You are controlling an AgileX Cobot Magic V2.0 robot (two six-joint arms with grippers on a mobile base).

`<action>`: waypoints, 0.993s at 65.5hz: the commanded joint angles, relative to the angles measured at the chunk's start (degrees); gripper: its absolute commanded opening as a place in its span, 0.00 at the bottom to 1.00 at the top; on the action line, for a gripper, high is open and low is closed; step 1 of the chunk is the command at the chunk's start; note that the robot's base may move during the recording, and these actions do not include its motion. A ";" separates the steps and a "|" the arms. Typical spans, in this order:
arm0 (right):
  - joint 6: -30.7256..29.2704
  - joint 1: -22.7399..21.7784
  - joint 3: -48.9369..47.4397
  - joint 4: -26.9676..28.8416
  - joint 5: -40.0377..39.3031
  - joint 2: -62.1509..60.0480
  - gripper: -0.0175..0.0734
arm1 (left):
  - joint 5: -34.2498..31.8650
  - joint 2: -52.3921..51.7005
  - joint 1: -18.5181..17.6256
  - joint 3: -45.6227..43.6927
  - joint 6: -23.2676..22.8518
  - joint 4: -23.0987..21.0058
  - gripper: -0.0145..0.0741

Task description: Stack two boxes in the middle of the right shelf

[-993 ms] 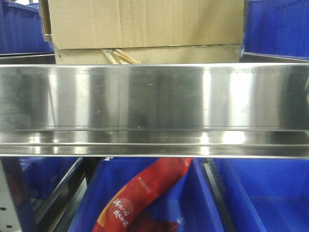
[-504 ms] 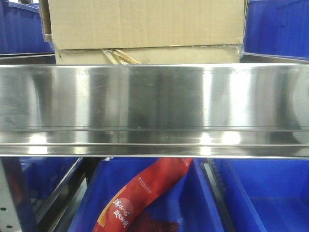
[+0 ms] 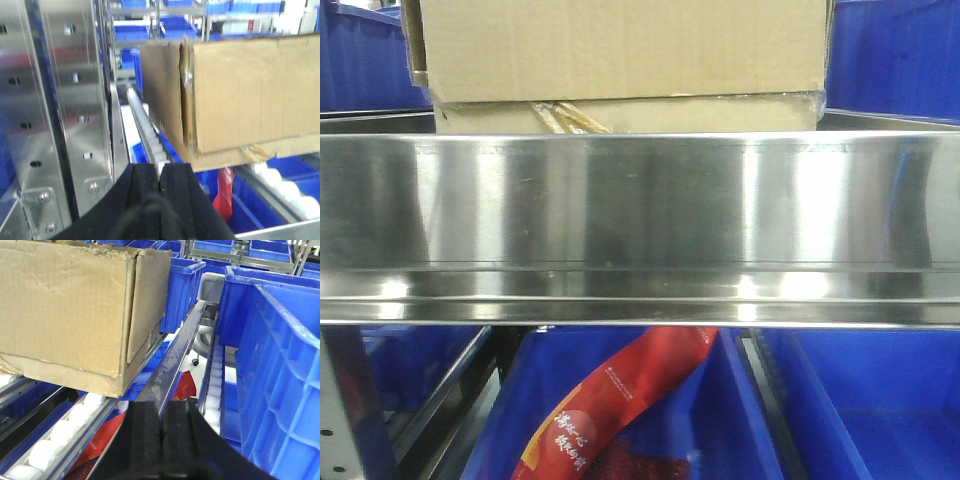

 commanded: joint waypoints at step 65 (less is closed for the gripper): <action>-0.38 -0.14 0.13 -0.57 -1.81 -0.23 0.02 | -18.73 -13.30 8.43 24.69 -0.11 -4.90 0.04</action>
